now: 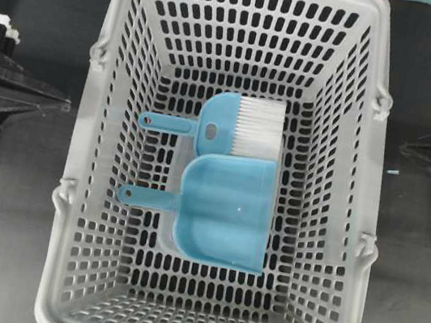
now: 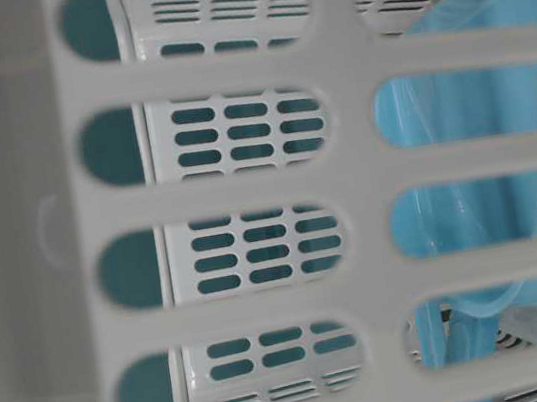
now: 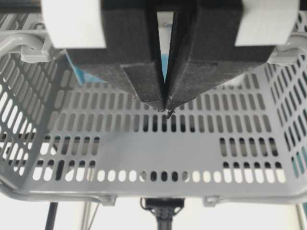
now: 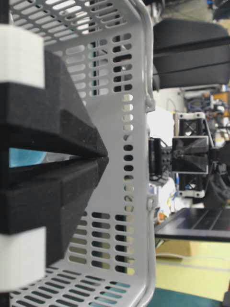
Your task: Pick up the dustpan from the shopping basket with the left arm.
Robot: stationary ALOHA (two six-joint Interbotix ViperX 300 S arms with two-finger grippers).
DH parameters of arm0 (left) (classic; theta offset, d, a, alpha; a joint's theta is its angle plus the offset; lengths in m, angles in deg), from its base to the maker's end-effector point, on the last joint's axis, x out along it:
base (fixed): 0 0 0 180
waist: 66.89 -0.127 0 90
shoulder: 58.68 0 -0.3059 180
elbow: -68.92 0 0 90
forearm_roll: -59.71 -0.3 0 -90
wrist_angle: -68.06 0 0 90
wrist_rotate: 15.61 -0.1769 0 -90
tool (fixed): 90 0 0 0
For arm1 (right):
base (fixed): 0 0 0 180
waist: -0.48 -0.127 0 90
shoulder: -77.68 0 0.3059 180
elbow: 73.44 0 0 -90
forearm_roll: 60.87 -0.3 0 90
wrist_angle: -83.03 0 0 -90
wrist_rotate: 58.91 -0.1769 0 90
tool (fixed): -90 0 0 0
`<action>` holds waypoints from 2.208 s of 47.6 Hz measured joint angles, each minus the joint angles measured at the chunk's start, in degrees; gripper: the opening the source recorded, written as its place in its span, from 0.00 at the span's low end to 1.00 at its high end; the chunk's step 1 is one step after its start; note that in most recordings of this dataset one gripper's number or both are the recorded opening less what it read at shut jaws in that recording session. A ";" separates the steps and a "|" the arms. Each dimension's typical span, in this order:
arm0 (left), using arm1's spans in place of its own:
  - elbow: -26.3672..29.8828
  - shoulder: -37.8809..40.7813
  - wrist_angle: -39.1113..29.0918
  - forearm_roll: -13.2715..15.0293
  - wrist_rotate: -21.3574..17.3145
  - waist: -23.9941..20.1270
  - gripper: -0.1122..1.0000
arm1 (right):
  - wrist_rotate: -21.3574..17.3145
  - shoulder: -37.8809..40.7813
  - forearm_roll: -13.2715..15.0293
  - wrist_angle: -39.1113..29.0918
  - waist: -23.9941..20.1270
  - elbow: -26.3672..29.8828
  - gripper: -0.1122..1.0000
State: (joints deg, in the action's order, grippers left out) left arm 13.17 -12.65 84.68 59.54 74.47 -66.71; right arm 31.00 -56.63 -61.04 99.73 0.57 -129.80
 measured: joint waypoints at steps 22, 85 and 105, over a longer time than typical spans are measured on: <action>23.20 10.99 -33.05 -2.11 0.62 0.70 0.10 | -0.88 -5.27 -0.70 -18.28 0.18 1.58 0.10; 52.03 49.83 -73.13 -2.20 4.92 5.71 0.85 | -0.79 -7.56 -0.79 -24.87 0.53 1.76 0.81; 49.39 58.18 -73.13 -2.20 6.15 7.38 0.89 | -0.88 -7.56 -0.79 -24.79 0.53 1.58 0.81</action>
State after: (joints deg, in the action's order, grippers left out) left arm 62.57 45.54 11.55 57.34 80.63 -59.33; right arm 30.13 -64.19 -61.84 74.95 1.09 -128.22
